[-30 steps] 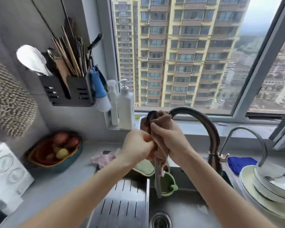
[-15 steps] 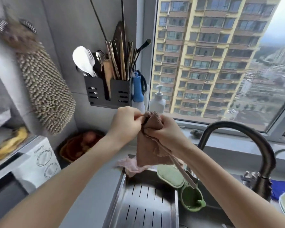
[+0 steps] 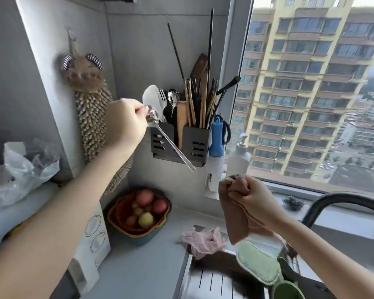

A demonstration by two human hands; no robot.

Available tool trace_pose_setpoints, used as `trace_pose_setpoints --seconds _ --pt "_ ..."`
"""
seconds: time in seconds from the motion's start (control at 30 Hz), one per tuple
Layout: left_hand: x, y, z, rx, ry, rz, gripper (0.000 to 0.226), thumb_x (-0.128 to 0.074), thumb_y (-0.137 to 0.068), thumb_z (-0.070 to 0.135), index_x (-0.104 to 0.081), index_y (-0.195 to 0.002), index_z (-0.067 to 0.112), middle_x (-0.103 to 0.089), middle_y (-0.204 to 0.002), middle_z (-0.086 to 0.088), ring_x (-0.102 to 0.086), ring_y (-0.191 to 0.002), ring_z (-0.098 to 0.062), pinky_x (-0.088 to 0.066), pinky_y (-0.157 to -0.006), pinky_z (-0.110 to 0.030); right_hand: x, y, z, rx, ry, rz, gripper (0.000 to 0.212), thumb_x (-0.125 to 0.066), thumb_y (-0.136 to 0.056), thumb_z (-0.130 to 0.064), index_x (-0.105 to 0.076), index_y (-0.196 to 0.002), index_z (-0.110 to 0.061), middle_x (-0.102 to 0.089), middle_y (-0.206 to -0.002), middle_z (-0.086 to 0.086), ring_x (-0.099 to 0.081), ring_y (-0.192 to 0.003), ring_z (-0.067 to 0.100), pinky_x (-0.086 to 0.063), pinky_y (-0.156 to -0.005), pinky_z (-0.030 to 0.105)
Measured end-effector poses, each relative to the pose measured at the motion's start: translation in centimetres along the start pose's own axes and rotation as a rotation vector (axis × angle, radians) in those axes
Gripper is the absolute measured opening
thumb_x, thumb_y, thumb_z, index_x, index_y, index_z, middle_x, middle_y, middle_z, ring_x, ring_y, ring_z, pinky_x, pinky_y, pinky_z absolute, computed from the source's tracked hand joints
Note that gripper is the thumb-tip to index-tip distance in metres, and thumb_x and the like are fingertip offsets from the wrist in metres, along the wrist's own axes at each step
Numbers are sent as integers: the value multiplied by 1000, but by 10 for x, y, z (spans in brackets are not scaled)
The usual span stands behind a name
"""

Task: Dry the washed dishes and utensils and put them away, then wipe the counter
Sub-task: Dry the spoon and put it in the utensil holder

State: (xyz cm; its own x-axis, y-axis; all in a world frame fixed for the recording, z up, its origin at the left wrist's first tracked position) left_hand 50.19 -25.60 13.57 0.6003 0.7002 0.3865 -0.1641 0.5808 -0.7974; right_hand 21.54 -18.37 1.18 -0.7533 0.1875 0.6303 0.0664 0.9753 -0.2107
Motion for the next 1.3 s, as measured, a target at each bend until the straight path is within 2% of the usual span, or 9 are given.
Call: trace_pose_setpoints --seconds 0.1,0.2,0.43,0.6,0.8,1.0,1.1,1.2,1.3 --pt "12 -26 26 -212 -154 182 26 -52 -87 15 -67 -74 -1 -67 -74 -22 -59 -69 -38 -31 -61 -36 -5 -21 -23 80 38 31 24 -69 -77 -8 -59 -78 -30 -65 -76 -12 -61 -79 15 -50 -76 36" --pt "19 -50 40 -336 -211 292 22 -52 -85 8 -62 -68 -1 -61 -66 -21 -53 -58 -37 -19 -55 -29 -2 -35 -34 97 26 58 19 -68 -78 -8 -63 -86 -25 -68 -81 -7 -63 -81 15 -52 -77 36" --pt "-11 -90 58 -493 -375 150 14 -57 -59 -12 -51 -53 -1 -49 -51 -18 -46 -42 -31 -19 -47 -27 -5 -48 -38 103 -10 101 22 -68 -79 -10 -65 -96 -24 -70 -87 -6 -65 -86 16 -52 -79 36" --pt "-48 -105 36 -371 -449 -110 10 -51 -77 -5 -61 -76 -6 -59 -78 -25 -57 -73 -39 -27 -58 -36 -10 -52 -30 68 -43 103 25 -67 -76 -11 -65 -94 -28 -70 -87 -7 -65 -86 16 -53 -82 42" --pt "-74 -103 9 -59 -315 -370 16 -62 -83 5 -74 -91 12 -68 -89 -16 -58 -81 -38 -39 -67 -26 -6 -50 -25 29 -55 106 23 -67 -77 -9 -66 -95 -22 -71 -85 -5 -65 -85 17 -54 -80 43" --pt "-92 -92 25 -107 -528 -530 28 -63 -85 12 -70 -112 17 -68 -114 -11 -60 -107 -31 -46 -82 -28 16 -25 -21 17 -94 85 21 -67 -82 -5 -66 -98 -18 -70 -88 -4 -63 -81 7 -51 -71 20" --pt "-84 -78 54 -159 -616 -447 30 -64 -84 14 -66 -114 9 -65 -112 -18 -58 -108 -36 -47 -85 -35 41 2 -12 -19 -270 54 26 -65 -84 -3 -65 -97 -25 -71 -90 -3 -66 -83 8 -54 -73 20" --pt "-70 -35 117 -255 -378 -304 32 -58 -90 22 -63 -118 9 -65 -106 -22 -58 -102 -41 -46 -81 -43 76 44 9 -77 -443 79 14 -63 -90 -12 -63 -99 -23 -71 -92 6 -66 -83 11 -54 -75 24" --pt "-67 35 195 -388 -55 -400 32 -57 -90 28 -63 -119 16 -70 -97 -9 -61 -96 -33 -44 -79 -37 114 96 42 -167 -604 146 27 -62 -83 -34 -62 -107 -22 -70 -94 6 -66 -88 15 -53 -83 34"
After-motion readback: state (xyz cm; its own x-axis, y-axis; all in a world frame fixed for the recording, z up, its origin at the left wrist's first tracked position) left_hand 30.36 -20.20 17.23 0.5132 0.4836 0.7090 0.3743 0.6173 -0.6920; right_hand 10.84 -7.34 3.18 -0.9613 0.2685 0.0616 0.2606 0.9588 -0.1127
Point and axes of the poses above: each hand's wrist, its own y-axis away from the middle knuckle, its own x-axis out of the back of the hand, z = x × y, the point moved 4 cm from there along -y, towards the middle knuckle
